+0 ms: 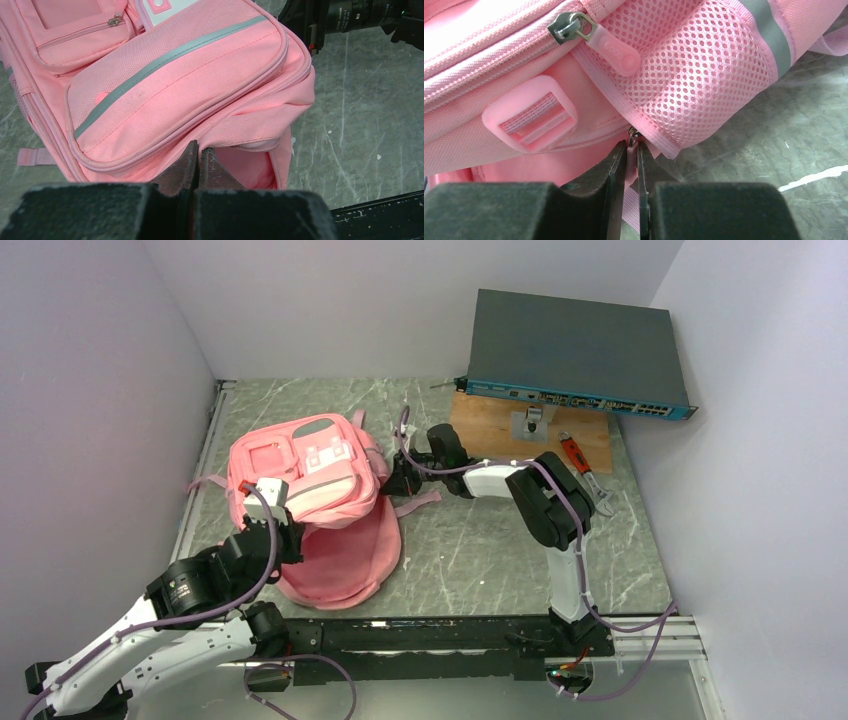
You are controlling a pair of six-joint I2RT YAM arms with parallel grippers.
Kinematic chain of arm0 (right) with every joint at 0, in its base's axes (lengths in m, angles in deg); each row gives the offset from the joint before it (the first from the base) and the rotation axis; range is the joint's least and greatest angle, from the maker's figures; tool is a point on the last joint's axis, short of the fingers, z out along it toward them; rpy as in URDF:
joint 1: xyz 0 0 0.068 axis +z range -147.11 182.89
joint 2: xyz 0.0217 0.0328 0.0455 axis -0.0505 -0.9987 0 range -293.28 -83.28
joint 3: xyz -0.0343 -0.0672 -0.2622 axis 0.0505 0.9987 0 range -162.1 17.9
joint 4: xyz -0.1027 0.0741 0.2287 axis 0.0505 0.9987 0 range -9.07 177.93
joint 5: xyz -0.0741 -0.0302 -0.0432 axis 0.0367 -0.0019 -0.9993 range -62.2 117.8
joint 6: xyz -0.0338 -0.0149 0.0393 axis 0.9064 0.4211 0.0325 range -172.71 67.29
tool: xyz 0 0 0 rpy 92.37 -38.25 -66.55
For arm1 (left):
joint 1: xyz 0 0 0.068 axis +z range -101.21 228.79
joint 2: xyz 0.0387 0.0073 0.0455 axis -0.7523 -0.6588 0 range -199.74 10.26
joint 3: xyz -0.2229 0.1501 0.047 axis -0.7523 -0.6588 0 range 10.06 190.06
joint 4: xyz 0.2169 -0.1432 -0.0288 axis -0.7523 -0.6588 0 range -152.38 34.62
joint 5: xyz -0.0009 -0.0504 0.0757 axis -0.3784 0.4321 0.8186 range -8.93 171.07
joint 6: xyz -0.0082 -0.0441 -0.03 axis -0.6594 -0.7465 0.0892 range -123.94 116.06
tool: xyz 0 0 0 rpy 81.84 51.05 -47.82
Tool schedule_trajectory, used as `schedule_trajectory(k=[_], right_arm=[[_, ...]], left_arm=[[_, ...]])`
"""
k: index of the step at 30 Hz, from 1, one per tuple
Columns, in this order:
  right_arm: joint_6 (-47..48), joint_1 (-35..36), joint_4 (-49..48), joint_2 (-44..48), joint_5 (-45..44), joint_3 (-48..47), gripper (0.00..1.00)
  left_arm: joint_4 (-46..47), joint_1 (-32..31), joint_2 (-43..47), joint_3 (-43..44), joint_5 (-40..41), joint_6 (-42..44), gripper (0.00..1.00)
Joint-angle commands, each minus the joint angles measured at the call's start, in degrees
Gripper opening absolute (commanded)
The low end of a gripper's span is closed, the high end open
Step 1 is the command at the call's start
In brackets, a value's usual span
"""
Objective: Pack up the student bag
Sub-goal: Zip the student bag at the center of the board.
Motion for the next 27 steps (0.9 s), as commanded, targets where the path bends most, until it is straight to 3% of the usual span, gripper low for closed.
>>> schedule_trajectory(k=[1,6,13,16,18,21,24,27], right_arm=[[1.68,-0.02,-1.23,1.52,-0.72,-1.89,0.12],[1.08,-0.02,-2.73,1.59,2.51,-0.45,0.00],[-0.28,-0.26,-3.20,4.23,3.73,2.21,0.05],[-1.27,-0.68,3.03,3.33,4.82,-1.21,0.03],[-0.79,-0.72,5.10,3.20,4.88,-1.86,0.02],[0.29,-0.73,6.33,4.20,2.26,-1.02,0.03],[2.32,-0.64,9.14,4.69,0.67,-1.39,0.05],[2.64,-0.64,8.53,5.45,-0.13,-0.41,0.08]], left_arm=[[3.62,0.20,0.84,0.49,2.38,-1.26,0.00],[4.02,0.21,1.15,0.08,2.11,-1.18,0.00],[3.00,0.24,0.05,0.38,0.78,-1.49,0.00],[2.68,0.20,0.17,-0.22,-0.93,-1.76,0.00],[3.88,0.15,0.37,-0.28,-3.83,-0.43,0.17],[9.25,0.20,1.46,-0.39,-13.99,4.92,0.58],[13.88,0.19,2.19,-0.67,-20.51,7.33,0.90],[16.04,0.19,-1.53,1.13,-23.86,7.33,1.00]])
